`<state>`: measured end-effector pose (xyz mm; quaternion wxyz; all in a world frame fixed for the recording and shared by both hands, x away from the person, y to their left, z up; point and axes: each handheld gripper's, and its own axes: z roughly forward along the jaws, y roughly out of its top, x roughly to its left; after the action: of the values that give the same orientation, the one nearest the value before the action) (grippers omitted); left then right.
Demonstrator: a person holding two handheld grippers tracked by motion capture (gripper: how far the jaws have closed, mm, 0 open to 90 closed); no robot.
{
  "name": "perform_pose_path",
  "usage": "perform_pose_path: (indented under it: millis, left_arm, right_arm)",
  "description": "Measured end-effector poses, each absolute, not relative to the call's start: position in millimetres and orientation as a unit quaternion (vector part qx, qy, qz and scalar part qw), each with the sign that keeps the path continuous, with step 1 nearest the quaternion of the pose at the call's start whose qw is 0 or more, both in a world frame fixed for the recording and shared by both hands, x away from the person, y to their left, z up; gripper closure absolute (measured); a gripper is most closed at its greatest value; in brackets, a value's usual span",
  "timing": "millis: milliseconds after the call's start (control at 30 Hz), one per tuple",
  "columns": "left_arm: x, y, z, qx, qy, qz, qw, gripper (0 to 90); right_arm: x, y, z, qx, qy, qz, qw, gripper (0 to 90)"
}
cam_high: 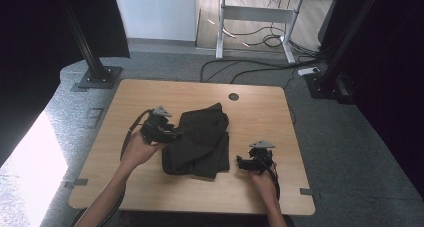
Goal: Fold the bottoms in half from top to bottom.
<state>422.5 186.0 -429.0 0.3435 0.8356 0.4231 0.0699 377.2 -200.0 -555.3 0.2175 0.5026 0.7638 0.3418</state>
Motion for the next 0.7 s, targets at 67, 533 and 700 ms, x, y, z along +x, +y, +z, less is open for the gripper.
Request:
perform_pose_path:
  millis: [67,533,700]
  left_arm:
    - [439.5,204.0,-450.8,0.814,0.46,0.025,0.355,26.5]
    - [444.2,183.2,-504.1,0.847,0.437,-0.009,0.301,74.4]
    - [440.3,178.8,-503.3,0.857,0.426,0.015,0.291,86.8]
  right_arm:
    - [377.2,-200.1,-555.3,0.501,0.765,0.341,0.218,11.3]
    - [377.8,-199.3,-555.3,0.501,0.765,0.341,0.218,11.1]
    - [377.8,-199.2,-555.3,0.501,0.765,0.341,0.218,11.1]
